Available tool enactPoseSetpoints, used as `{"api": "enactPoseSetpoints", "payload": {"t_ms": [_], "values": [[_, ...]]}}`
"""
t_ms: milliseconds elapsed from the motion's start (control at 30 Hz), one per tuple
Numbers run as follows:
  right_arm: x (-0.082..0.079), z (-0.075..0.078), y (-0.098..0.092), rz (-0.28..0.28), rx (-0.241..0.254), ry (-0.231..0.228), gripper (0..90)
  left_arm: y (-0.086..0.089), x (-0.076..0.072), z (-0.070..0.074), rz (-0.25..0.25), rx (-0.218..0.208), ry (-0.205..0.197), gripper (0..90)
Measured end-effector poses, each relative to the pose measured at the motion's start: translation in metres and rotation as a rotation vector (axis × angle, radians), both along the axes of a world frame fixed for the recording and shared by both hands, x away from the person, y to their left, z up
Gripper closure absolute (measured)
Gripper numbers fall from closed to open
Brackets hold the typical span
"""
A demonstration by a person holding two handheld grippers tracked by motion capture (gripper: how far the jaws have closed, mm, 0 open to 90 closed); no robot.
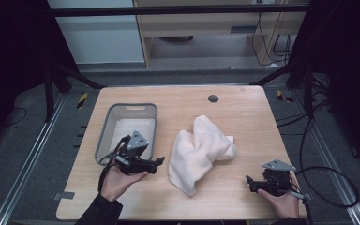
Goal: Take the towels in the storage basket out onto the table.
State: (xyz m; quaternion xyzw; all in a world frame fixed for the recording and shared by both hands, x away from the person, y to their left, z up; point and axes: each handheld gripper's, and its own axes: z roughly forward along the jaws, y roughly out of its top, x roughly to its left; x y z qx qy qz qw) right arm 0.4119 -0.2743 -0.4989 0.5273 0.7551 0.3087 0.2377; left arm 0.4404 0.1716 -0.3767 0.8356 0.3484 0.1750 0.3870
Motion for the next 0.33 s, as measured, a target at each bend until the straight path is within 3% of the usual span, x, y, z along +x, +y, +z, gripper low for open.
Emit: {"api": "enactPoseSetpoints", "payload": {"t_ms": [267, 333], "values": [[0.0, 0.0, 0.0, -0.002, -0.003, -0.001, 4.1, 0.039, -0.016, -0.006, 0.089, -0.039, -0.037, 22.5], [0.0, 0.0, 0.0, -0.004, -0.004, 0.001, 4.1, 0.051, -0.021, -0.007, 0.117, -0.067, -0.045, 22.5]]}}
